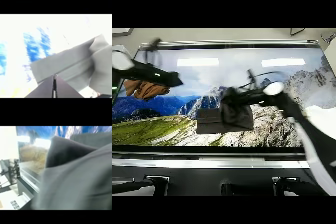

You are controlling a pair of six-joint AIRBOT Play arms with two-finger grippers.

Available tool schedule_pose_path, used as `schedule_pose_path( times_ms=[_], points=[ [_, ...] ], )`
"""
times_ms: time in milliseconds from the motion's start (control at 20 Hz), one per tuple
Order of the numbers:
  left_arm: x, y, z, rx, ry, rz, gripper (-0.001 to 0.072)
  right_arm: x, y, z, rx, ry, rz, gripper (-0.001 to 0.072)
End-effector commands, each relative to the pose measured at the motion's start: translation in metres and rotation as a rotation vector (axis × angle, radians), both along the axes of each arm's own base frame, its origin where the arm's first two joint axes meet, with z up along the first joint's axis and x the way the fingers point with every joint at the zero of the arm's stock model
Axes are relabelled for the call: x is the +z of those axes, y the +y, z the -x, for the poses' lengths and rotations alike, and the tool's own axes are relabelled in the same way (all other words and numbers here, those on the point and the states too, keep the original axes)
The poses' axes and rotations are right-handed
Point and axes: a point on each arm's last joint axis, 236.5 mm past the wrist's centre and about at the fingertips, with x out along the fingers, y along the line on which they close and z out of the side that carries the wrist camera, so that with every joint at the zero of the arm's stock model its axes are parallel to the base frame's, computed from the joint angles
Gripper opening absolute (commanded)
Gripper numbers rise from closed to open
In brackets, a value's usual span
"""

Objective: Fold the clothes and pants, and hang the long-sleeved shirts on hangers.

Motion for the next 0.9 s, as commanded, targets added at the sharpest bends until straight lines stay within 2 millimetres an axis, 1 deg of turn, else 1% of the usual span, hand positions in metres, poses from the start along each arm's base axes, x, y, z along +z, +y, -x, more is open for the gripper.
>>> schedule_pose_path(
  times_ms=[0,50,100,150,200,250,300,350,400,450,500,550,600,650,700,750,800,850],
  points=[
    [0.060,0.038,0.021,0.075,-0.133,-0.023,0.0021,-0.075,0.073,0.012,-0.043,0.167,-0.043,0.0093],
    [0.067,0.038,0.025,0.075,-0.150,-0.022,0.0021,-0.088,0.087,0.017,-0.056,0.227,-0.081,0.0287],
    [0.071,0.038,0.027,0.075,-0.160,-0.021,0.0021,-0.092,0.098,0.020,-0.055,0.258,-0.126,0.0501],
    [0.072,0.038,0.027,0.076,-0.162,-0.022,0.0021,-0.088,0.102,0.019,-0.038,0.245,-0.172,0.0624],
    [0.071,0.040,0.026,0.079,-0.162,-0.023,0.0021,-0.079,0.098,0.014,-0.025,0.222,-0.206,0.0633],
    [0.070,0.042,0.024,0.084,-0.163,-0.031,0.0021,-0.066,0.085,0.006,-0.014,0.199,-0.231,0.0632],
    [0.068,0.046,0.022,0.092,-0.166,-0.050,0.0021,-0.053,0.065,-0.004,-0.005,0.171,-0.240,0.0626],
    [0.066,0.050,0.021,0.098,-0.167,-0.066,0.0022,-0.040,0.038,-0.015,-0.001,0.138,-0.231,0.0626],
    [0.065,0.054,0.021,0.105,-0.168,-0.084,0.0022,-0.029,0.002,-0.026,-0.006,0.100,-0.198,0.0626],
    [0.064,0.056,0.020,0.108,-0.168,-0.094,0.0022,-0.025,-0.040,-0.036,-0.033,0.078,-0.134,0.0626],
    [0.064,0.057,0.020,0.109,-0.168,-0.098,0.0022,-0.026,-0.083,-0.043,-0.073,0.072,-0.050,0.0626],
    [0.064,0.057,0.020,0.110,-0.168,-0.098,0.0022,-0.034,-0.131,-0.045,-0.119,0.087,0.064,0.0626],
    [0.064,0.057,0.020,0.110,-0.168,-0.097,0.0022,-0.049,-0.179,-0.042,-0.168,0.128,0.191,0.0626],
    [0.064,0.056,0.020,0.109,-0.168,-0.097,0.0022,-0.065,-0.212,-0.033,-0.192,0.181,0.288,0.0626],
    [0.064,0.056,0.020,0.109,-0.168,-0.096,0.0022,-0.081,-0.237,-0.020,-0.189,0.246,0.364,0.0626],
    [0.064,0.056,0.020,0.109,-0.168,-0.096,0.0022,-0.094,-0.243,-0.009,-0.164,0.290,0.385,0.0626],
    [0.064,0.056,0.020,0.109,-0.168,-0.096,0.0022,-0.105,-0.238,-0.003,-0.146,0.317,0.365,0.0626],
    [0.064,0.056,0.020,0.109,-0.167,-0.095,0.0022,-0.114,-0.224,0.000,-0.108,0.328,0.315,0.0627]
  ],
)
